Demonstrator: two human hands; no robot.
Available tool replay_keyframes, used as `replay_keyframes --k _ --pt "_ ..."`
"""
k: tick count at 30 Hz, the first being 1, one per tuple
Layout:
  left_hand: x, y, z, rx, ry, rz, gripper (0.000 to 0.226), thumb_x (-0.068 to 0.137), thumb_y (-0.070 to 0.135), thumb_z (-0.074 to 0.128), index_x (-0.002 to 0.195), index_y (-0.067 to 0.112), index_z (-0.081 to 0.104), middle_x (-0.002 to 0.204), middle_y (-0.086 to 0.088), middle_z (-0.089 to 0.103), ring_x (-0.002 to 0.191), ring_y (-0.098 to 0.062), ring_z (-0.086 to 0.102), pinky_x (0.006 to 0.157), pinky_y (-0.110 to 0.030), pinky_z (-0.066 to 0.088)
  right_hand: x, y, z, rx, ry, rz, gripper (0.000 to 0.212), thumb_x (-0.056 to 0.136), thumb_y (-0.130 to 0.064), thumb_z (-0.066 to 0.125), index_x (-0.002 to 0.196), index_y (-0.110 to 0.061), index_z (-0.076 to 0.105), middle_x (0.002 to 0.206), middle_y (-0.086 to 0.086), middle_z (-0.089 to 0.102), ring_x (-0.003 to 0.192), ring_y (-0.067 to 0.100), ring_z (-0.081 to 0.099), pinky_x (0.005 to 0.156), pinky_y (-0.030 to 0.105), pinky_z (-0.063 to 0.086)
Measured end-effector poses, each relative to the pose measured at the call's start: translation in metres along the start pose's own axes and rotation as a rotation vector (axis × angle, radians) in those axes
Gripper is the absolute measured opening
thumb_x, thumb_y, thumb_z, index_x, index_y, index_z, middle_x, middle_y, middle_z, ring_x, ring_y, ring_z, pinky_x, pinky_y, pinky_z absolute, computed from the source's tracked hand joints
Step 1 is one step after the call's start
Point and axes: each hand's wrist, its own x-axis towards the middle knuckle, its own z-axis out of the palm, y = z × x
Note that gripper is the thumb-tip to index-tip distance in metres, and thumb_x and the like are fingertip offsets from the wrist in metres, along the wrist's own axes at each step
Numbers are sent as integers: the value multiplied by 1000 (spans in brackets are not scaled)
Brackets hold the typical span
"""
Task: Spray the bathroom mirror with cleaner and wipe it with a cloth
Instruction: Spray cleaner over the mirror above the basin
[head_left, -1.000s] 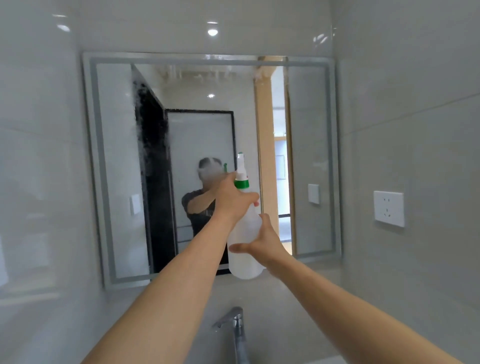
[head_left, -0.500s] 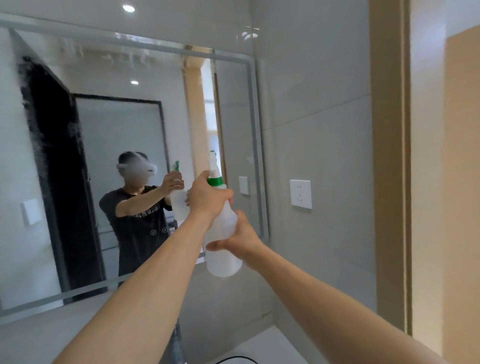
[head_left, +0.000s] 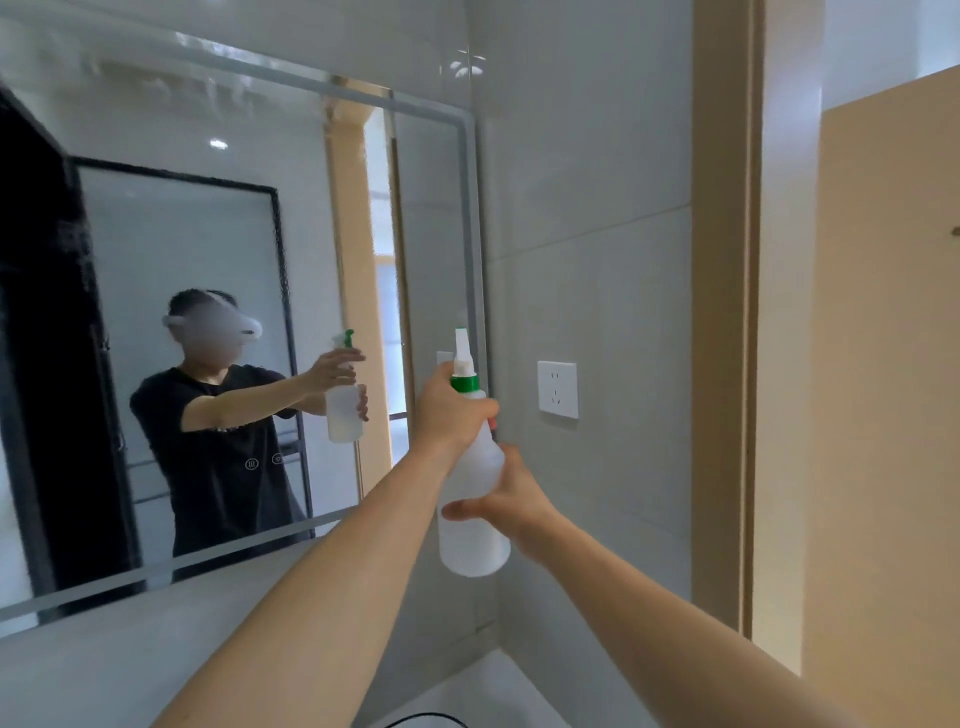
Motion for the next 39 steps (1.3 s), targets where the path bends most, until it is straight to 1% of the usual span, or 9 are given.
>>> replay_keyframes --k 3,11,13,16,19,28,30,34,39 --pt "-4 -11 10 -14 -19 -31 37 62 7 73 95 17 60 85 -9 65 84 -36 69 75 -51 61 -3 12 -2 -14 -5 35 86 57 -23 92 124 -26 38 112 -3 57 106 23 58 89 46 51" --pt "-18 -40 20 3 13 -83 35 66 5 73 74 31 52 81 -7 65 84 -35 70 77 -51 60 -6 40 3 -38 -22 92 88 60 -18 92 130 -22 38 120 3 57 112 28 57 99 54 48" --pt "-20 -44 20 10 18 -90 31 66 5 74 76 28 55 83 -9 66 84 -36 70 77 -51 60 -7 45 6 -30 -25 97 87 60 -17 91 128 -23 39 119 3 58 111 28 57 99 54 49" --pt "-22 -50 18 29 9 -114 29 67 5 74 91 15 61 87 -12 65 87 -36 68 79 -51 60 -8 50 10 -19 -43 105 85 61 -16 91 128 -22 39 119 3 58 111 27 57 95 49 49" --pt "-26 -59 15 54 -4 -136 31 66 6 75 90 16 58 89 -13 65 88 -35 66 81 -48 59 -10 59 16 -5 -63 123 88 60 -14 91 130 -21 39 119 3 58 110 27 57 92 46 50" --pt "-39 -101 6 78 -14 -227 36 63 0 75 91 15 56 81 -6 60 74 -24 58 66 -34 53 -14 91 41 6 -150 201 88 56 -15 91 128 -22 41 118 4 61 108 27 60 93 53 52" --pt "-42 -112 6 78 -24 -255 37 65 1 75 92 18 56 78 -2 59 73 -22 59 69 -39 58 -17 100 48 32 -155 221 90 53 -15 91 127 -22 41 117 4 62 106 26 61 91 50 52" --pt "-48 -133 8 80 -27 -311 37 64 2 76 86 23 55 80 -3 61 82 -30 65 76 -44 61 -22 118 57 77 -167 258 88 52 -15 91 123 -24 41 115 2 61 102 21 60 81 42 52" --pt "-56 -150 11 72 -16 -345 38 61 3 76 78 26 51 79 -4 62 82 -33 68 75 -48 61 -26 136 64 71 -180 288 89 52 -15 91 124 -23 40 117 3 61 107 27 60 94 53 51"
